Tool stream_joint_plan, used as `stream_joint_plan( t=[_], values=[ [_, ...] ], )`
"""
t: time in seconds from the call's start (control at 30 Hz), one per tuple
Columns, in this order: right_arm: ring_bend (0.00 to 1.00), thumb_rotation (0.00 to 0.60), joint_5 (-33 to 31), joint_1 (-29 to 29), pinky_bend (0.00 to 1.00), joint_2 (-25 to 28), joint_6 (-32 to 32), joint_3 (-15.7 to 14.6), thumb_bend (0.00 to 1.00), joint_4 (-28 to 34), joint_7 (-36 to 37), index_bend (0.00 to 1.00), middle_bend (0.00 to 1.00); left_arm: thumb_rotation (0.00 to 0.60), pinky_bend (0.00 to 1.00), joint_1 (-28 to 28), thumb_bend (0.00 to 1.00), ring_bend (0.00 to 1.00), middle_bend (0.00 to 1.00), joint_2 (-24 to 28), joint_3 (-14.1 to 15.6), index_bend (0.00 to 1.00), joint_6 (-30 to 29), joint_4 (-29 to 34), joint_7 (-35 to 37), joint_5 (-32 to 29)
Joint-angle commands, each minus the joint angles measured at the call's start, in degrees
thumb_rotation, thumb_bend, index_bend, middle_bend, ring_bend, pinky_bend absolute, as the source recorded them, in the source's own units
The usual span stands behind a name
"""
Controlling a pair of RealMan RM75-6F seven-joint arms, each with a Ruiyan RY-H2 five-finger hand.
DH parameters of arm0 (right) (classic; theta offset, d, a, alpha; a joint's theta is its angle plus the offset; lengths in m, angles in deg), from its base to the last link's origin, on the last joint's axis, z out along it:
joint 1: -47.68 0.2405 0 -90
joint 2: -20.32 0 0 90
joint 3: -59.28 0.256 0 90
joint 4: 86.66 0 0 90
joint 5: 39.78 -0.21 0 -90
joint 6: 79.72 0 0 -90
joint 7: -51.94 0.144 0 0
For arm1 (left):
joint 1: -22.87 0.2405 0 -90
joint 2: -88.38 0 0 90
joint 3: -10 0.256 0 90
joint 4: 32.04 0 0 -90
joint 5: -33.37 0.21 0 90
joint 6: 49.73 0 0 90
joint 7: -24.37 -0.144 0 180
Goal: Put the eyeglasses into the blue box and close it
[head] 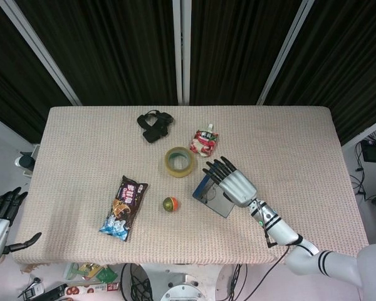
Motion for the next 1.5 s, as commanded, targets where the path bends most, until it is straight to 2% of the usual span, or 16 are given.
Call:
stream_joint_plan(
  t=[0.03, 0.27, 0.43, 0.57, 1.27, 1.5],
  values=[
    [0.0, 0.6, -3.76, 1.72, 0.0, 0.36, 4.65, 1.86, 0.18, 1.82, -5.45, 0.0, 0.0, 0.387, 0.19, -0.09, 0.15, 0.06, 0.02, 0.19, -0.09, 0.03, -0.03, 0.26, -0.22, 0.03],
    [0.0, 0.6, -7.72, 4.25, 0.0, -0.53, 9.16, 3.26, 0.18, 1.68, -13.29, 0.01, 0.0, 0.388, 0.19, -0.07, 0.15, 0.06, 0.02, 0.53, -0.2, 0.03, 0.14, 0.34, -0.01, -0.46],
    [0.0, 0.6, -8.47, 5.08, 0.0, -1.56, 9.66, 3.61, 0.18, 1.02, -14.28, 0.03, 0.0, 0.388, 0.19, 0.05, 0.15, 0.06, 0.02, 0.52, -0.25, 0.03, 0.13, -0.13, 0.59, -0.8],
    [0.0, 0.6, -7.58, 5.5, 0.0, -3.1, 9.17, 3.33, 0.18, -0.73, -13.09, 0.0, 0.0, 0.389, 0.19, 0.17, 0.15, 0.06, 0.02, 0.56, -0.34, 0.03, -0.06, -0.52, 1.09, -1.01],
    [0.0, 0.6, -3.44, 7.97, 0.0, -10.94, 6.19, 3.11, 0.18, -12.28, -8.2, 0.0, 0.0, 0.384, 0.19, -0.03, 0.15, 0.06, 0.02, 0.08, -0.85, 0.03, 1.04, -2.79, 3.33, -2.56],
    [0.0, 0.6, -1.92, 7.9, 0.0, -13.86, 3.19, 3.17, 0.18, -16.06, -5.53, 0.0, 0.0, 0.388, 0.19, 0.18, 0.15, 0.06, 0.02, -0.08, -0.74, 0.03, 0.98, -3.43, 3.94, -2.69]
  ],
)
